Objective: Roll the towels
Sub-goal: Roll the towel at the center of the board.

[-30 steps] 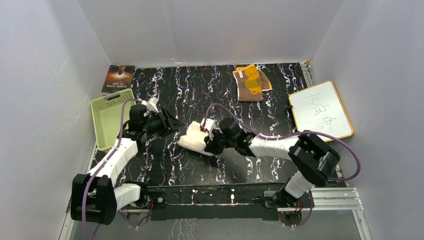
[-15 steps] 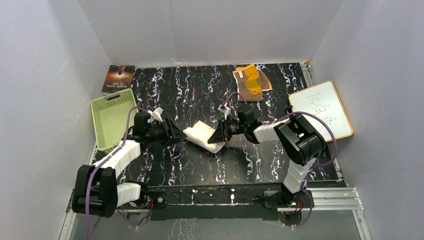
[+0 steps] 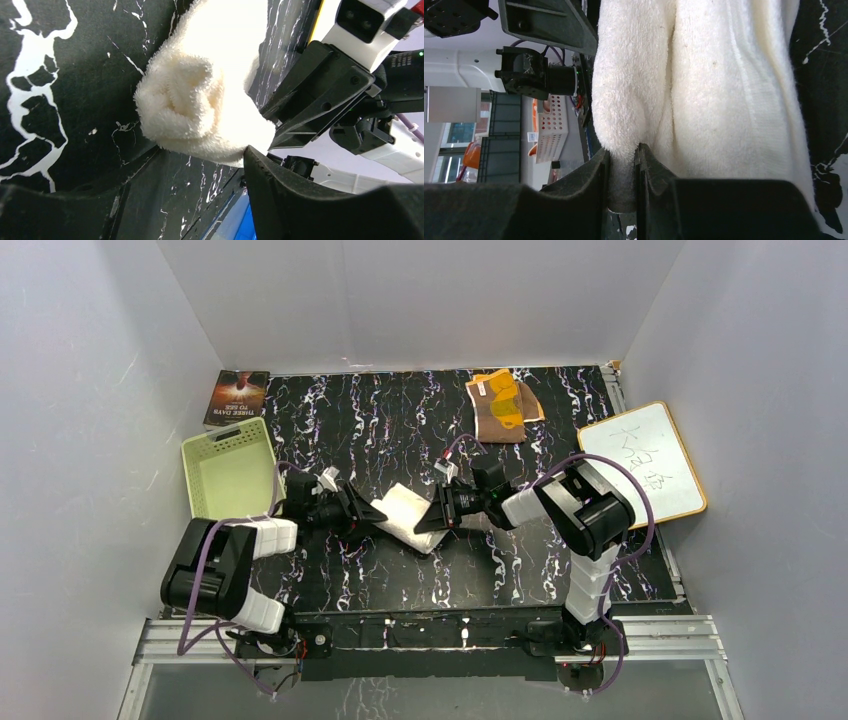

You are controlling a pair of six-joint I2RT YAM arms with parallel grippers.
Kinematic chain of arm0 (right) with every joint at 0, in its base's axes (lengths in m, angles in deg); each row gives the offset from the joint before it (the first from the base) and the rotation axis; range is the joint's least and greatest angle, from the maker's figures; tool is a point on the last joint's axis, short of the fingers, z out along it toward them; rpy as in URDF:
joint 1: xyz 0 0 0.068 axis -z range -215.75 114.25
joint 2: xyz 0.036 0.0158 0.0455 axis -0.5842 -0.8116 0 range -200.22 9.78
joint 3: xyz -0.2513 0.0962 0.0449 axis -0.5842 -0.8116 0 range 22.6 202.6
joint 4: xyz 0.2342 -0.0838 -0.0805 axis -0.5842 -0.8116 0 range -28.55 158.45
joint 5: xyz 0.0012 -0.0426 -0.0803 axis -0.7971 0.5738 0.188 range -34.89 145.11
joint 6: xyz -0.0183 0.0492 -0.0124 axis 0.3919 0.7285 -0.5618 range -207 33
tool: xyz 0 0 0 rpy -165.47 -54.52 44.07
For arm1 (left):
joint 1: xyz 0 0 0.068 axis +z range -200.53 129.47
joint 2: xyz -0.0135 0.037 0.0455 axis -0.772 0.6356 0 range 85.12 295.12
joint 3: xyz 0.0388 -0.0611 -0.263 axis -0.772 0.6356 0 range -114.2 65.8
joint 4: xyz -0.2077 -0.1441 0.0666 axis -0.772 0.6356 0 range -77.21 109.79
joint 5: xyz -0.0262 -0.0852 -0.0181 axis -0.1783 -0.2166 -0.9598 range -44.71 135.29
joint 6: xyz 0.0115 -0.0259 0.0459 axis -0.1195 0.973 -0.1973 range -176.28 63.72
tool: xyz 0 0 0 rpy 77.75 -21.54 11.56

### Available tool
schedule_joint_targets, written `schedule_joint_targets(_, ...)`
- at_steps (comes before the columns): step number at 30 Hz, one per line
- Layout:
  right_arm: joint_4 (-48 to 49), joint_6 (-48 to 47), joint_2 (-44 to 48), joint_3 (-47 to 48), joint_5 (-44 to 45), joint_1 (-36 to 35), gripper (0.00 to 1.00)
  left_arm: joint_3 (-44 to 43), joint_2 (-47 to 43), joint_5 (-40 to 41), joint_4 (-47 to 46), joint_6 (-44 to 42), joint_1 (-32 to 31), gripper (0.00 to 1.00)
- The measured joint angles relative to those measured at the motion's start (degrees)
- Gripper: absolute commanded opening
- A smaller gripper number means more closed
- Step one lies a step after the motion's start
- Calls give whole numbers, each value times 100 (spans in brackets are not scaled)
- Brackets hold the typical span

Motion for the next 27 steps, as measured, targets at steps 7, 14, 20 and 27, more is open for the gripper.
schedule_joint_targets(7, -238, -223, -11, 0, 4, 2, 1, -26, 448, 179, -304, 31, -348, 44)
schedule_joint_targets(14, -1211, -890, 50, 155, 179, -11, 46, -210, 573, 426, -120, -149, -619, 26)
schedule_joint_targets(20, -2605, -2133, 1047, 492, 1386, -223, 98, -704, 339, 986, 809, -743, -780, 26)
schedule_joint_targets(27, -2065, -1993, 2559, 350, 3670, -201, 98, -745, 315, 1143, 1073, -955, -780, 25)
